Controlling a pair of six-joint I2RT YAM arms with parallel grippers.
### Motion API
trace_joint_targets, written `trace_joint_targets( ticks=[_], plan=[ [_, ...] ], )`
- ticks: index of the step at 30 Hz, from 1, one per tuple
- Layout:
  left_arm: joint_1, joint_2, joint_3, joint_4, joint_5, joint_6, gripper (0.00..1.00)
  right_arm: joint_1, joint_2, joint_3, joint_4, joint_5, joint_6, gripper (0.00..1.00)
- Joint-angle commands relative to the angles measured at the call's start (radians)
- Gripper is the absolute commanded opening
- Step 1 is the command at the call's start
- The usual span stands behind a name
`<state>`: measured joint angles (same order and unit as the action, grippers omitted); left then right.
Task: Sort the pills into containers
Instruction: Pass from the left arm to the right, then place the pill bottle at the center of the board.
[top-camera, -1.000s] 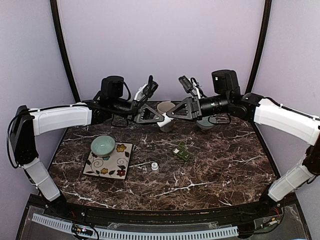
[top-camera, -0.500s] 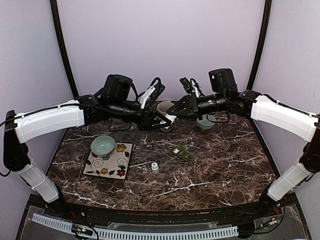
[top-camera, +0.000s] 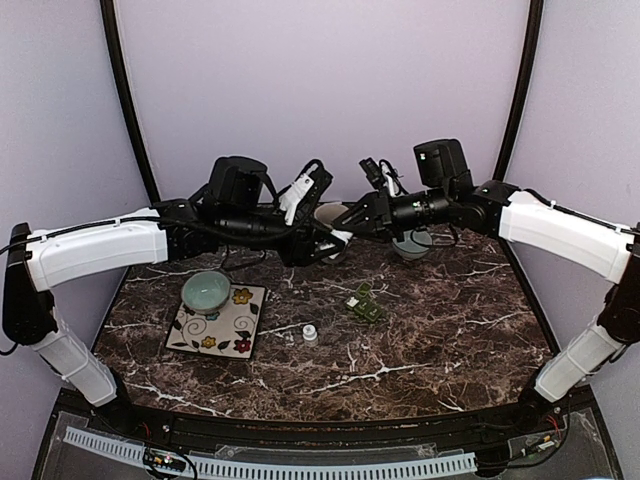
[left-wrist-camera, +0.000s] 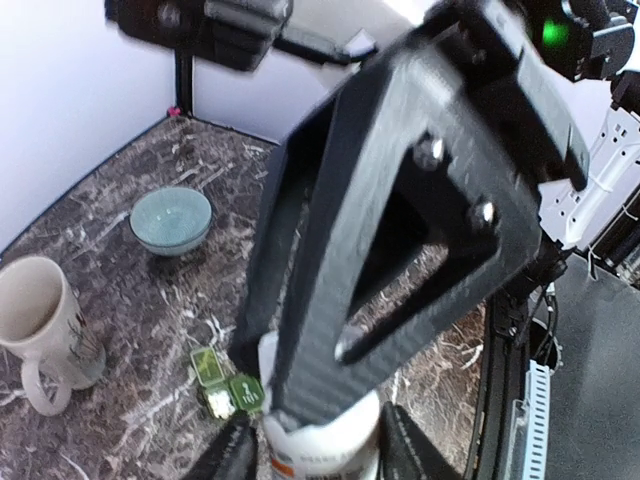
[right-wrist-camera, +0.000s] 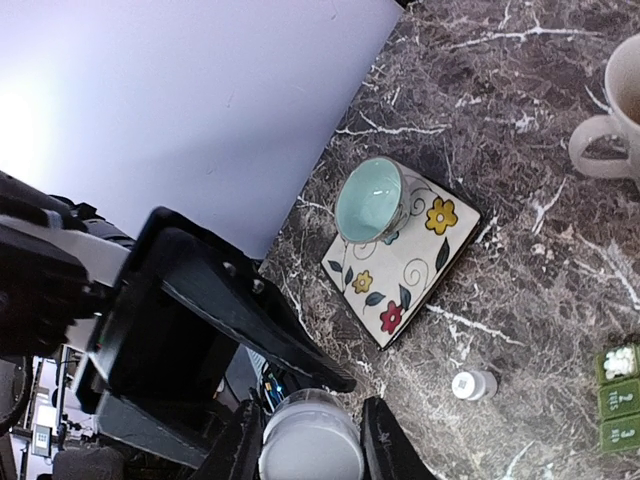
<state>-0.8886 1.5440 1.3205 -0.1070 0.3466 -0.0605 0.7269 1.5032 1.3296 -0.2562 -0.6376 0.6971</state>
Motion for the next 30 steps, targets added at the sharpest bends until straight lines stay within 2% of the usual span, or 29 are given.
trace_joint_targets(
  ticks=[1, 6, 18, 25, 30],
  plan=[
    [-0.015, -0.043, 0.009, 0.148, -0.068, 0.036, 0.48, 0.039, -0.001, 0.011, -0.067, 0.022, 0.039, 0.0],
    [-0.015, -0.035, 0.019, 0.131, -0.056, 0.024, 0.54, 0.04, -0.009, 0.018, -0.1, 0.059, 0.003, 0.0],
    [-0.013, -0.073, -0.024, 0.088, -0.105, 0.015, 0.58, 0.016, -0.041, 0.037, -0.223, 0.236, -0.119, 0.0],
    [-0.003, -0.12, -0.09, 0.071, -0.145, -0.008, 0.59, -0.035, -0.097, -0.073, -0.278, 0.535, -0.253, 0.0],
    [-0.003, -0.148, -0.134, 0.066, -0.162, -0.025, 0.59, -0.07, -0.129, -0.209, -0.248, 0.754, -0.319, 0.0]
  ],
)
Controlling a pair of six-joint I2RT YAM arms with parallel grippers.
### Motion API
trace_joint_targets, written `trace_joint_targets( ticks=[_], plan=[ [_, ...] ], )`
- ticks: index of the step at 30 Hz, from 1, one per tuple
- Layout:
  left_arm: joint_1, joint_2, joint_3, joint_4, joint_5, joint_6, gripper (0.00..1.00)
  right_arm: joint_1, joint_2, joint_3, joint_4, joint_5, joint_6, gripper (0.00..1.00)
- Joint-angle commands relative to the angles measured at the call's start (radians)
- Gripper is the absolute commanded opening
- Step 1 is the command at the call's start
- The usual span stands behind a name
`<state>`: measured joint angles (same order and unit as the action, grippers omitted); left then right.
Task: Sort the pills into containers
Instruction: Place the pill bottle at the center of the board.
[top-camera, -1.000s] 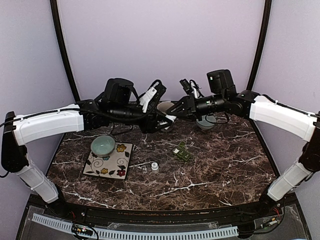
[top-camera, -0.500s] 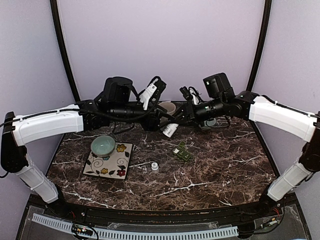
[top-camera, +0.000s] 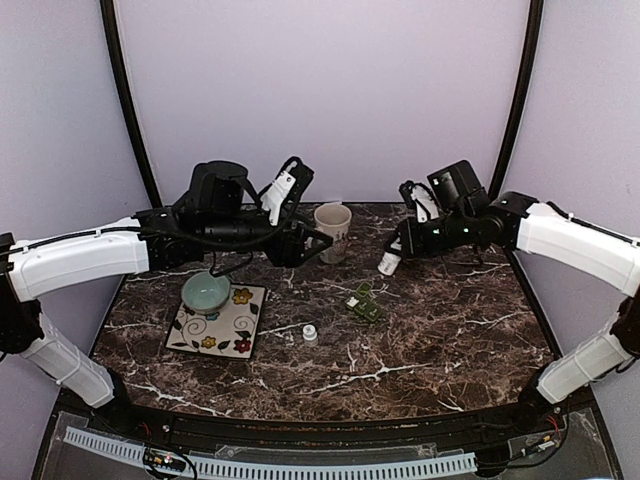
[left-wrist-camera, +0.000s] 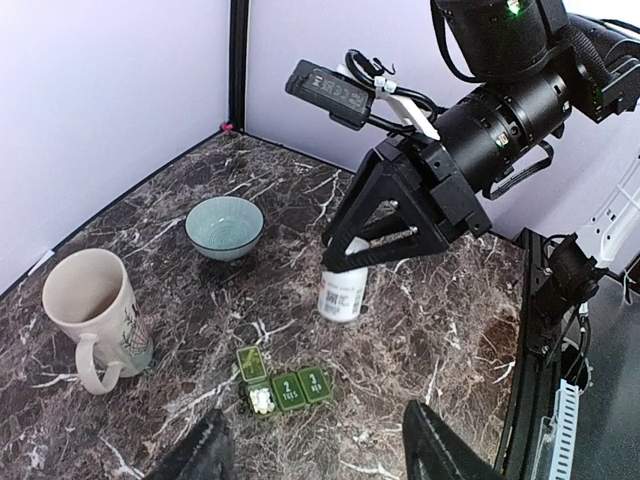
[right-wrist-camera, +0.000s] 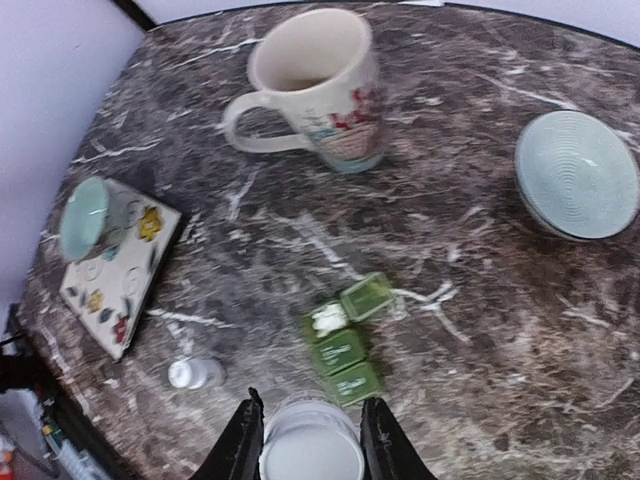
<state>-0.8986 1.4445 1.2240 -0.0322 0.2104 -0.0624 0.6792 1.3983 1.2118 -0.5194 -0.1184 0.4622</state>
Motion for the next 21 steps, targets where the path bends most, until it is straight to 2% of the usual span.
trace_joint_targets(
  ticks=[1, 10, 21],
  plan=[
    [0.007, -0.052, -0.045, -0.009, -0.026, -0.028, 0.59, -0.029, -0.022, -0.118, 0.026, 0.267, -0.09, 0.0],
    [0.009, -0.068, -0.097, -0.008, -0.023, -0.062, 0.59, -0.095, 0.04, -0.318, 0.243, 0.47, -0.098, 0.0],
    [0.007, -0.081, -0.138, -0.012, -0.01, -0.105, 0.59, -0.125, 0.182, -0.365, 0.43, 0.542, -0.094, 0.0]
  ],
)
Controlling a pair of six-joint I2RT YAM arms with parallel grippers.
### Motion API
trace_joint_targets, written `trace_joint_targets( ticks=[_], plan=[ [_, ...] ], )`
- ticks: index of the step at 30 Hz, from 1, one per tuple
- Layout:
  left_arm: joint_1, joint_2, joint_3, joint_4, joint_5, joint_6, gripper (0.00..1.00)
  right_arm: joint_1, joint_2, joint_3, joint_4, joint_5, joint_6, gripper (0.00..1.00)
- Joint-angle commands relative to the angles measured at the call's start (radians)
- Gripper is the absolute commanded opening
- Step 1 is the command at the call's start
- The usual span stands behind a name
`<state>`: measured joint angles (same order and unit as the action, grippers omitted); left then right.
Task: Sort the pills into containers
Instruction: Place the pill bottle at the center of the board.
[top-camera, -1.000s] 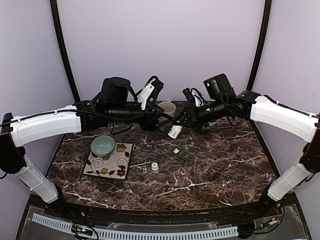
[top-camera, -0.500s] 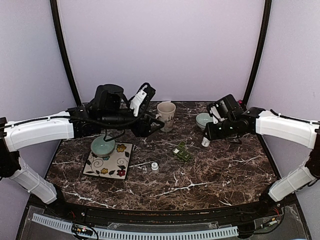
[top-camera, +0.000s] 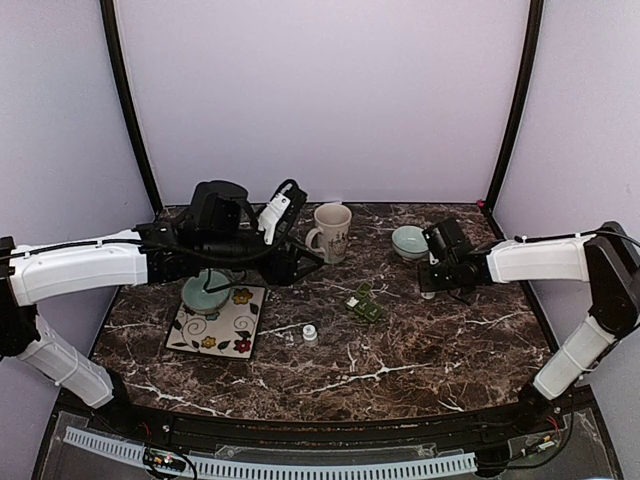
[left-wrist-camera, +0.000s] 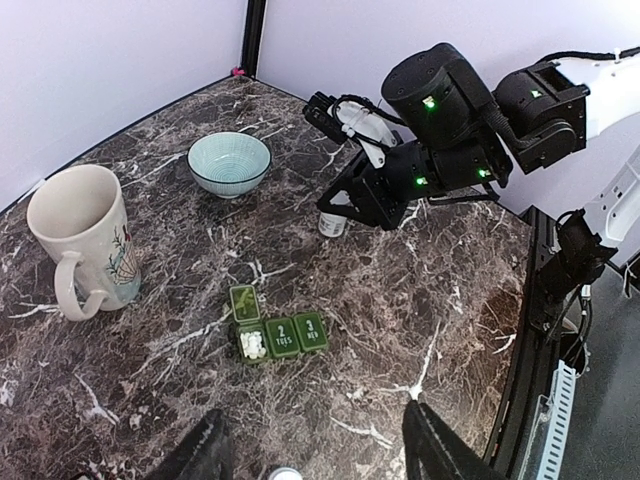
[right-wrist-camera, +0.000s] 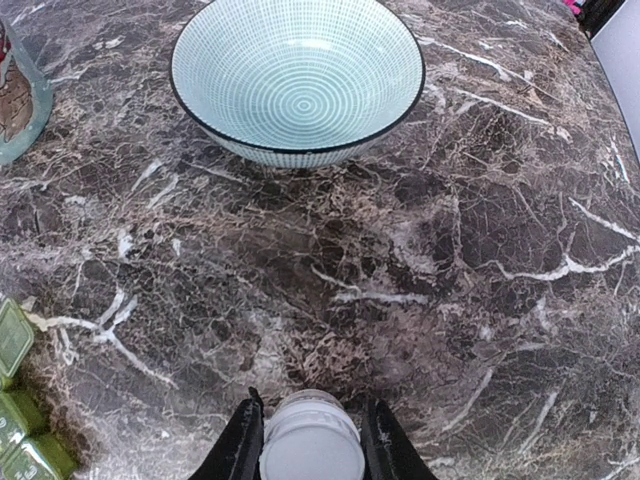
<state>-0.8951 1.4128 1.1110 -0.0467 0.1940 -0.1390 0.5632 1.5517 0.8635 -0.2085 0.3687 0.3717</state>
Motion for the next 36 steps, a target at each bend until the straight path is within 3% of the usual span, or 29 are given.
trace_joint_targets(
  ticks=[1, 6, 20, 36],
  plan=[
    [0.004, -0.051, -0.03, 0.002, 0.007, -0.031, 0.59, -0.01, 0.034, -0.02, 0.132, 0.059, 0.0, 0.0],
    [0.004, -0.06, -0.047, 0.003, 0.001, -0.041, 0.59, -0.012, 0.074, -0.043, 0.175, 0.062, 0.026, 0.03],
    [0.003, -0.055, -0.051, 0.008, -0.001, -0.044, 0.59, -0.011, 0.049, -0.066, 0.178, 0.039, 0.053, 0.37],
    [0.004, -0.041, -0.049, 0.012, 0.003, -0.043, 0.59, -0.007, -0.074, 0.014, 0.105, 0.043, 0.022, 0.45]
  ],
)
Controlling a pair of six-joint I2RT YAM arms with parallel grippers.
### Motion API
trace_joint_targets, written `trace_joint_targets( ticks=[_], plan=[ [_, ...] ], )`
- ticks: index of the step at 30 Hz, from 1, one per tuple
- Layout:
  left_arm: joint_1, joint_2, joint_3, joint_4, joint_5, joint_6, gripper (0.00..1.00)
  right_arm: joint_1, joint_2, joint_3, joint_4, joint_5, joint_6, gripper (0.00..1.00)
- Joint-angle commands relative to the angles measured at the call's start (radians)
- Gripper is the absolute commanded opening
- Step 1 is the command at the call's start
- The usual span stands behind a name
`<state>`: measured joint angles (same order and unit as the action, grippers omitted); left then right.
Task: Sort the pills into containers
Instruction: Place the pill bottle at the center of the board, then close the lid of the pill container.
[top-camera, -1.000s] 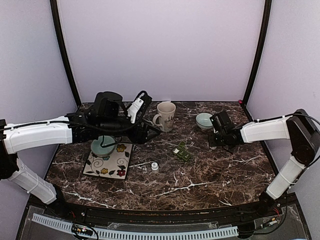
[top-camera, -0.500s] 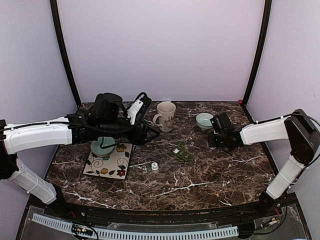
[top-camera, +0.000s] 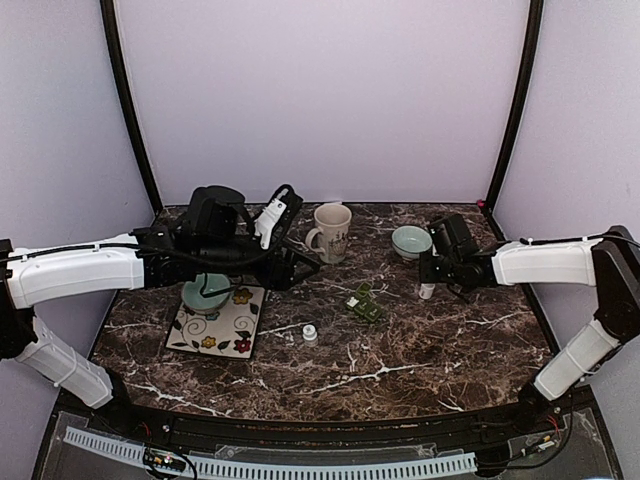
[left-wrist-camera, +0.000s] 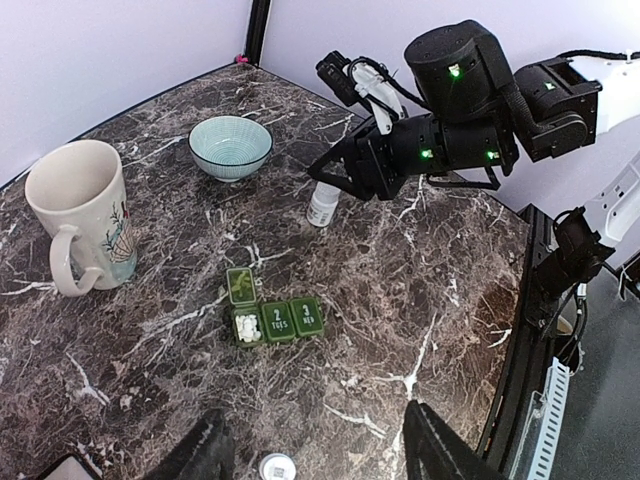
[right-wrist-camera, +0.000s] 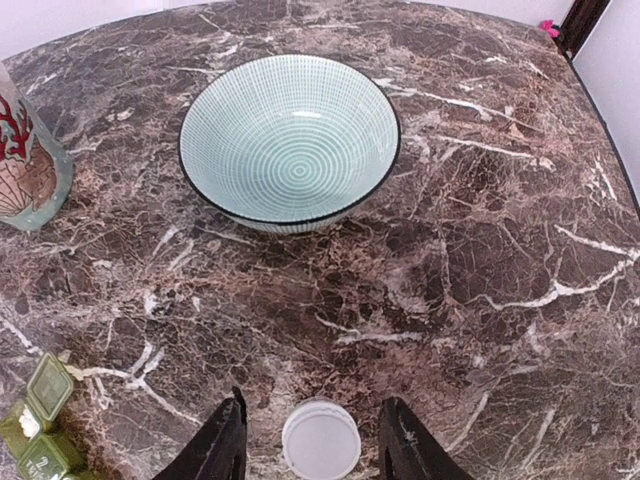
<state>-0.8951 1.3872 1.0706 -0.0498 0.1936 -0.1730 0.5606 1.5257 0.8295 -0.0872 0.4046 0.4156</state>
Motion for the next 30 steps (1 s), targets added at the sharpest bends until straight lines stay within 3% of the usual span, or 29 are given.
trace_joint_targets(
  ticks=[1, 8, 16, 22, 30],
  plan=[
    [0.004, -0.012, -0.009, 0.015, 0.005, -0.01, 0.59, -0.003, -0.055, 0.057, -0.021, 0.004, -0.029, 0.45],
    [0.004, 0.01, -0.015, 0.022, 0.021, -0.028, 0.59, 0.041, -0.054, 0.15, -0.065, -0.033, -0.077, 0.46],
    [-0.002, 0.029, -0.033, 0.038, 0.032, -0.08, 0.58, 0.065, 0.13, 0.332, -0.14, -0.365, -0.108, 0.45],
    [-0.008, 0.031, -0.059, 0.055, 0.035, -0.12, 0.58, 0.066, 0.237, 0.384, -0.14, -0.515, -0.115, 0.45],
    [-0.025, 0.062, -0.064, 0.065, 0.034, -0.14, 0.44, 0.068, 0.299, 0.403, -0.139, -0.545, -0.107, 0.41]
  ],
)
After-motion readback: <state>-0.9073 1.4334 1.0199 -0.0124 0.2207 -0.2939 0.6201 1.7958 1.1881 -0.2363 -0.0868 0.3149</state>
